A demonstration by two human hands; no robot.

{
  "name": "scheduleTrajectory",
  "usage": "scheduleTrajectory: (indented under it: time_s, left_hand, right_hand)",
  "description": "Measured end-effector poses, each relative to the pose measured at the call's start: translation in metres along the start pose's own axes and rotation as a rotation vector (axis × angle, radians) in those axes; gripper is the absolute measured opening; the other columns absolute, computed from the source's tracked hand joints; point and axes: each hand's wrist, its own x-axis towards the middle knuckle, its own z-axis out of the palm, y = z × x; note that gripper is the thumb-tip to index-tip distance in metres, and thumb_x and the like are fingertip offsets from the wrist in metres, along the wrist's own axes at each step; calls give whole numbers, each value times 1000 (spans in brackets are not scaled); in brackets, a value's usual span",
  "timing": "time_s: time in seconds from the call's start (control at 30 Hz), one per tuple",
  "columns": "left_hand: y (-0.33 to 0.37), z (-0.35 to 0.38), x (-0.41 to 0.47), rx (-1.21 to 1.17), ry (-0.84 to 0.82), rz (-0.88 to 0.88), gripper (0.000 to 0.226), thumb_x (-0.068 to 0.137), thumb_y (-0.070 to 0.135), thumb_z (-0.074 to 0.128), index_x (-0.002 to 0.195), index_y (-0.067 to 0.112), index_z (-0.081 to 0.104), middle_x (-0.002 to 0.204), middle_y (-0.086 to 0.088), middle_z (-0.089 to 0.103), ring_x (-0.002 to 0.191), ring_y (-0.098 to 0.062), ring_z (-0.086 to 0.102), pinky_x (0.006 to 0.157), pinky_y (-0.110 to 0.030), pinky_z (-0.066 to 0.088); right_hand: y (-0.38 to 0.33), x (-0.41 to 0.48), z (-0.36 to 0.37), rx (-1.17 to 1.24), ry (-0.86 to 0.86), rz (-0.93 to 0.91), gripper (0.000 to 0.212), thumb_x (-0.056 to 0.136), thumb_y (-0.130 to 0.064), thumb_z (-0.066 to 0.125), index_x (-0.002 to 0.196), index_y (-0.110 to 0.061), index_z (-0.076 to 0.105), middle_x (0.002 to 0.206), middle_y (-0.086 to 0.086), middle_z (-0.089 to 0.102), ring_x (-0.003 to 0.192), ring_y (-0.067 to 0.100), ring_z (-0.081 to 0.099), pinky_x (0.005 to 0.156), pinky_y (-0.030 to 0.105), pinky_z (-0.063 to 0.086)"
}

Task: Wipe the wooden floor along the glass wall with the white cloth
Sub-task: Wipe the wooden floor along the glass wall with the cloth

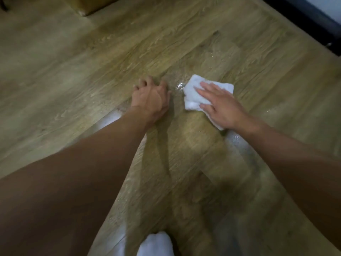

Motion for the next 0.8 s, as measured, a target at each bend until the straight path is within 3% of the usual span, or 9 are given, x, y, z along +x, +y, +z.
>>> scheduleTrajectory:
  time_s: [0.13,0.23,0.33,0.43,0.6,0.7,0.8]
  left_hand:
    - [18,-7,10,47,-38,59,47,100,37,31,127,3,47,134,-23,40,122,-42,42,100,-54,38]
    - [31,-2,3,14,-26,154,45,98,39,32,125,5,44,129,-19,44,117,-41,46,95,-60,40]
    - [32,11,-10,0,44,295,51,96,53,27,126,15,43,130,-12,46,117,-36,46,99,-58,35]
    - [28,15,-9,-67,77,436,54,97,53,24,133,16,41,138,-14,43,120,-36,46,101,-53,36]
    - [54,10,7,-260,136,267,39,100,38,32,123,10,47,121,-18,52,104,-40,56,84,-49,46]
    - [66,12,6,-175,109,216,40,96,37,40,130,15,44,126,-17,49,108,-40,54,86,-51,43]
    - [80,29,-6,-27,142,379,41,95,43,41,129,22,51,130,-10,51,115,-35,49,98,-49,37]
  right_hand:
    - [-45,32,11,2,35,227,58,97,-24,39,150,-29,16,161,-8,5,148,24,2,117,49,4]
    - [-53,-3,21,4,71,133,59,97,-22,38,151,-25,14,161,-10,3,148,18,-2,119,44,0]
    - [-17,-48,16,9,31,-17,54,100,-31,37,151,-27,17,160,-11,7,148,12,2,119,40,3]
    - [13,-52,5,49,12,42,53,101,-35,36,150,-33,17,160,-12,9,148,13,5,118,40,7]
    - [-27,-5,17,37,96,285,58,96,-25,39,149,-30,18,160,-10,7,148,20,3,119,47,5]
    - [-36,-38,25,15,100,126,52,97,-28,42,147,-27,28,160,-7,14,148,17,6,118,44,5]
    - [-10,-94,25,-16,97,-9,49,97,-34,45,145,-26,34,157,-7,24,147,15,15,118,41,12]
